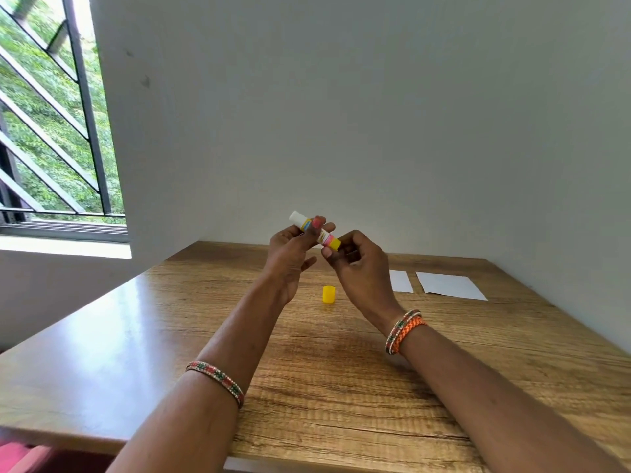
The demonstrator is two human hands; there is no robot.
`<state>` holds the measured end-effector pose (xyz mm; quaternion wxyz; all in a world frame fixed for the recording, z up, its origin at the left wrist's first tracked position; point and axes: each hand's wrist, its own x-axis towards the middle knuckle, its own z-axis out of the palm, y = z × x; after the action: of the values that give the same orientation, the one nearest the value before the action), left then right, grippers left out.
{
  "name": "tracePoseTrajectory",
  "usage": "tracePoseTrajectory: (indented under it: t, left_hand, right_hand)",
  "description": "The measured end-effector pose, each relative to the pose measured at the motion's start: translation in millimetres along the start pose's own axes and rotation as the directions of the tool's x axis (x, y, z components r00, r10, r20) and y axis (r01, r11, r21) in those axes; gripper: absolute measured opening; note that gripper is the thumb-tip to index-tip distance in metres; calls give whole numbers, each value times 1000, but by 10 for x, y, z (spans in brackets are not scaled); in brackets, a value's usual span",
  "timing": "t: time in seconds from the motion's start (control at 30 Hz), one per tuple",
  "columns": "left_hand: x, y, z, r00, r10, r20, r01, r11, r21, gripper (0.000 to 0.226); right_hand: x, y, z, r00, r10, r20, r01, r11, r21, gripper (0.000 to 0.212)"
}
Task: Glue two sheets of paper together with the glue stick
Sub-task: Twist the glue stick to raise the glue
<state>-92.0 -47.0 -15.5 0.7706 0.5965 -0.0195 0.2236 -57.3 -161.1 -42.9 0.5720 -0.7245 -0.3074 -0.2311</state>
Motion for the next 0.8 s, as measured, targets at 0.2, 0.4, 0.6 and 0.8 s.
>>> tracePoseTrajectory:
  t: [0.2, 0.4, 0.6, 0.8]
  left_hand:
    - [10, 2, -8, 996, 19, 89, -17, 1000, -23, 12]
    - [10, -5, -13, 995, 33, 92, -32, 999, -15, 19]
    - [26, -25, -9, 997, 66, 31, -64, 996, -64, 24]
    - [45, -34, 7, 998, 20, 60, -3, 966, -260, 23]
  right_hand:
    - [25, -64, -42, 989, 78, 126, -94, 987, 127, 29]
    - [-11, -183, -79, 771, 375, 514, -607, 678, 415, 51]
    - [45, -166, -32, 890, 369, 269, -456, 678, 577, 13]
    - [33, -191, -22, 952, 281, 119, -297, 766, 569, 17]
